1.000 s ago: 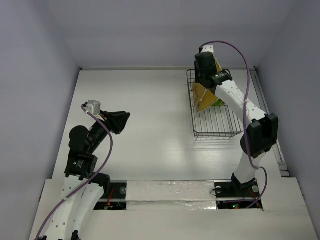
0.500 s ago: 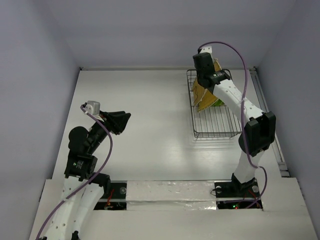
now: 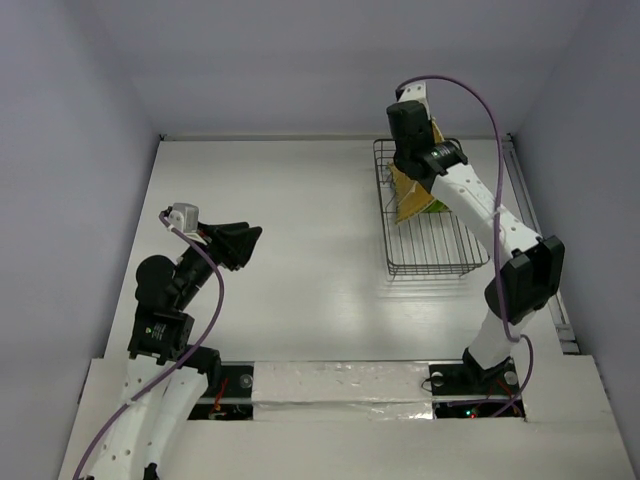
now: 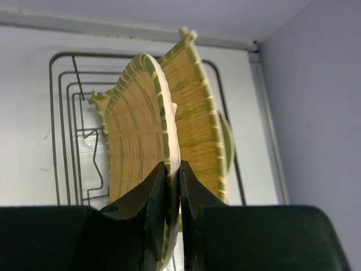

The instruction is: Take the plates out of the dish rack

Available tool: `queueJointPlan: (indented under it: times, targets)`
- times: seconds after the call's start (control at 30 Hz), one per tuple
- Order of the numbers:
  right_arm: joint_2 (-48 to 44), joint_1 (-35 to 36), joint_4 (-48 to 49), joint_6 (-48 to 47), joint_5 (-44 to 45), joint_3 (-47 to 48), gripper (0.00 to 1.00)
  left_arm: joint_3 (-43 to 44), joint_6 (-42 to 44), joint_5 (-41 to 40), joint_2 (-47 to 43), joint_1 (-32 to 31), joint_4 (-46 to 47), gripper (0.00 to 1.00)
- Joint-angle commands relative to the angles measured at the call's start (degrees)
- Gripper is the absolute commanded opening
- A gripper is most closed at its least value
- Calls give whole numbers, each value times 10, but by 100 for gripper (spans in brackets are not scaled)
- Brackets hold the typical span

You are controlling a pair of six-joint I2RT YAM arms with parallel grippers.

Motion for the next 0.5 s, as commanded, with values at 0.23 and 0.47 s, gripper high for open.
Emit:
queueJointPlan:
  times: [0.23,0.47]
  targets:
    - [-129,25,57,-8,27,34,0,25,2,-8,-8,3,16,39]
    - [-202,38,193,172,-324,-66,0,28,6,-28,-9,3,6,39]
